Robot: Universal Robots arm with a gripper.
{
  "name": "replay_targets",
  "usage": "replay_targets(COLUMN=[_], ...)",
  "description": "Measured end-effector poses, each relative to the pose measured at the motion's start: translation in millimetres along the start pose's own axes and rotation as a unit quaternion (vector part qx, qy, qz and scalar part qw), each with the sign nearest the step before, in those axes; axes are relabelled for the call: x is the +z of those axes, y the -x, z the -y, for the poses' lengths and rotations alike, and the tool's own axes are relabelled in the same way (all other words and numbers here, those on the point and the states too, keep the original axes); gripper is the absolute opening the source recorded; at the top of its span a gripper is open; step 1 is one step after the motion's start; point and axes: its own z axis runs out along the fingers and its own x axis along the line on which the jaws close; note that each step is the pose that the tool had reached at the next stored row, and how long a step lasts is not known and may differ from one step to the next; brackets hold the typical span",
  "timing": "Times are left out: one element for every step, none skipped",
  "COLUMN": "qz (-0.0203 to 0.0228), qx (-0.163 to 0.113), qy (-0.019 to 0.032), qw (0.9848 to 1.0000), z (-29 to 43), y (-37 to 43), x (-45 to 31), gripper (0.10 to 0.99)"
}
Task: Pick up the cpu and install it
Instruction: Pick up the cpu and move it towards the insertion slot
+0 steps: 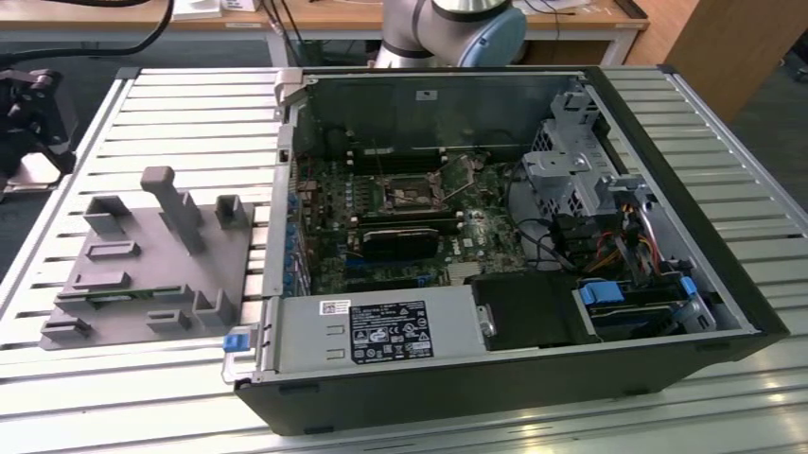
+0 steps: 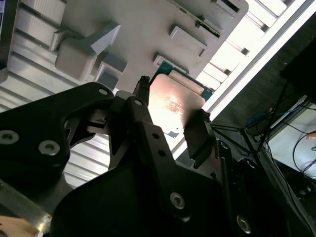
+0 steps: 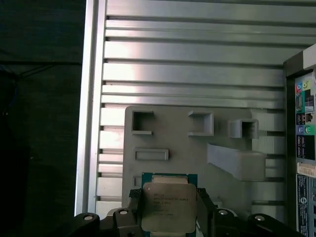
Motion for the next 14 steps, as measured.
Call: replay_targets(qz=[0.0, 0.0002, 0.0005, 0.0008, 0.0008, 0.0009, 0.0009, 0.0009, 0.0009, 0.0009, 0.001, 0.0009, 0.001, 0.001], qx=[0.0, 0.0, 0.0, 0.001, 0.001, 0.002, 0.002, 0.002, 0.002, 0.003, 0.003, 0.003, 0.004, 0.004], qy=[0.0, 0.0, -0.0001, 0.0, 0.0, 0.0, 0.0, 0.0, 0.0, 0.0, 0.0, -0.0001, -0.0001, 0.0], qw=[1.0, 1.0, 1.0, 1.0, 1.0, 1.0, 1.0, 1.0, 1.0, 1.0, 1.0, 1.0, 1.0, 1.0], z=[-0.2, -0.5, -0.6, -0.7, -0.8, -0.9, -1.0, -1.0, -1.1, -1.1, -1.2, -1.4, -1.7, -2.0], y=[0.1, 0.3, 0.8, 2.2, 3.7, 5.7, 8.0, 10.6, 13.1, 15.2, 16.7, 17.4, 17.7, 17.8], x=[-2.6, -4.9, -6.5, -7.3, -7.6, -7.7, -7.6, -7.7, -7.6, -7.6, -8.3, -10.2, -13.3, -16.5], gripper=[0.533, 0.533, 0.533, 0.533, 0.533, 0.533, 0.533, 0.533, 0.533, 0.533, 0.533, 0.533, 0.533, 0.533])
